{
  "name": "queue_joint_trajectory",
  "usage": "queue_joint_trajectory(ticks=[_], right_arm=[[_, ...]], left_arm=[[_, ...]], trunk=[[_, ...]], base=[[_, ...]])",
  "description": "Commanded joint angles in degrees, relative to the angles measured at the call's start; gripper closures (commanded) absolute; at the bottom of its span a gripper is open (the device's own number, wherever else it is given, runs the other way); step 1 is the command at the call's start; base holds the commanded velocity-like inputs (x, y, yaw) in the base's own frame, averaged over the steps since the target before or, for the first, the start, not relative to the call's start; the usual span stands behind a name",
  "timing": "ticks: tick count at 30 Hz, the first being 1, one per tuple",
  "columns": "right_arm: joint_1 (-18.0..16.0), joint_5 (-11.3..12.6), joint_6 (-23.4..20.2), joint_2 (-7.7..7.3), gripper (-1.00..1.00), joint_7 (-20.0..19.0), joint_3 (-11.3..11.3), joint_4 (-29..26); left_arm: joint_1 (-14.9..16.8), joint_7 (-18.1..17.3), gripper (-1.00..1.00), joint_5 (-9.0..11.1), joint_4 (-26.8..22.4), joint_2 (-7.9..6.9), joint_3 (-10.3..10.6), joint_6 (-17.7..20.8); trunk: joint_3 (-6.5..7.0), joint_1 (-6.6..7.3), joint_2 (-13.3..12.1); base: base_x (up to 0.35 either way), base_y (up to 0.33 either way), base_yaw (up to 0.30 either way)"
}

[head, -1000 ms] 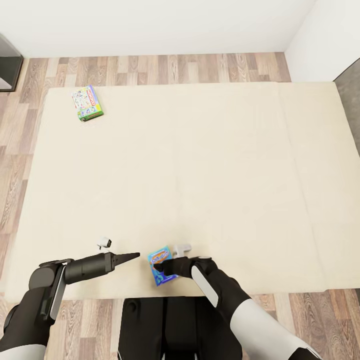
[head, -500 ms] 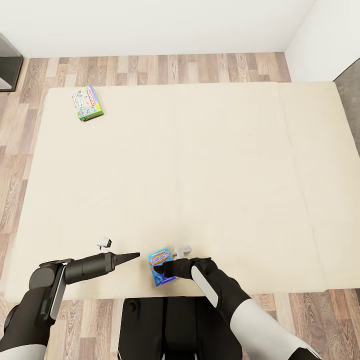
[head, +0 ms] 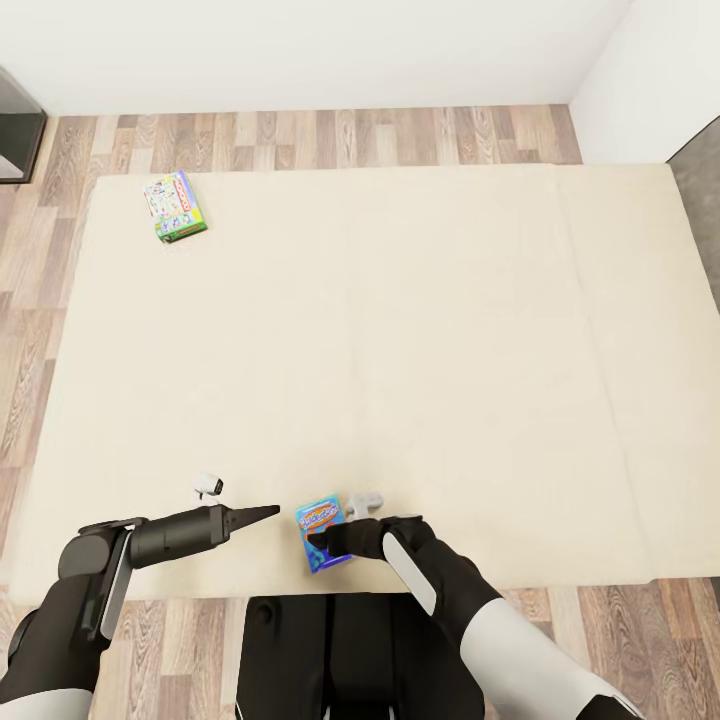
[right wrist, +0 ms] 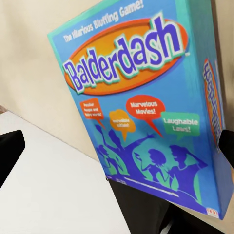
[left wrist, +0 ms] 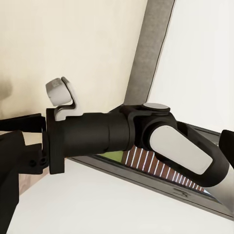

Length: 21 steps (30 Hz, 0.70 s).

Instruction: Put all the toys in the child's room - the three board games (two on the bed and one on the table), the two jigsaw puzzles on the table, and the tennis ball on the table - inside the toy box on the table in the child's room.

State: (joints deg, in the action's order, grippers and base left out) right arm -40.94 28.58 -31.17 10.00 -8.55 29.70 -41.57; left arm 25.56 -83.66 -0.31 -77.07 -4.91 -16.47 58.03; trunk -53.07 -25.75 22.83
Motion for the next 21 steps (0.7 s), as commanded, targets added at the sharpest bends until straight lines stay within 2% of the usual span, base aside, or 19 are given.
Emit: queue_joint_trajectory(ticks=[1,8,21], right_arm=[[-0.02,-0.01,-0.24,0.0,-1.0,-0.09,0.0,-0.02],[-0.02,0.06,-2.1,0.0,-1.0,-0.07,0.0,-0.01],[-0.02,0.07,-2.33,0.0,-1.0,-0.11,0.0,-0.01]], left_arm=[[0.01,-0.24,-1.0,-0.05,-0.01,-0.01,-0.01,0.6],[0.01,-0.23,-1.0,-0.05,-0.01,-0.01,0.03,0.6],[0.01,-0.25,-1.0,-0.08,-0.01,-0.01,0.04,0.6]], trunk=[[-0.05,-0.03,0.09],[-0.05,-0.03,0.09],[-0.05,-0.03,0.09]], base=[[0.0,0.0,0.0],[0.0,0.0,0.0],[0.0,0.024,0.0]])
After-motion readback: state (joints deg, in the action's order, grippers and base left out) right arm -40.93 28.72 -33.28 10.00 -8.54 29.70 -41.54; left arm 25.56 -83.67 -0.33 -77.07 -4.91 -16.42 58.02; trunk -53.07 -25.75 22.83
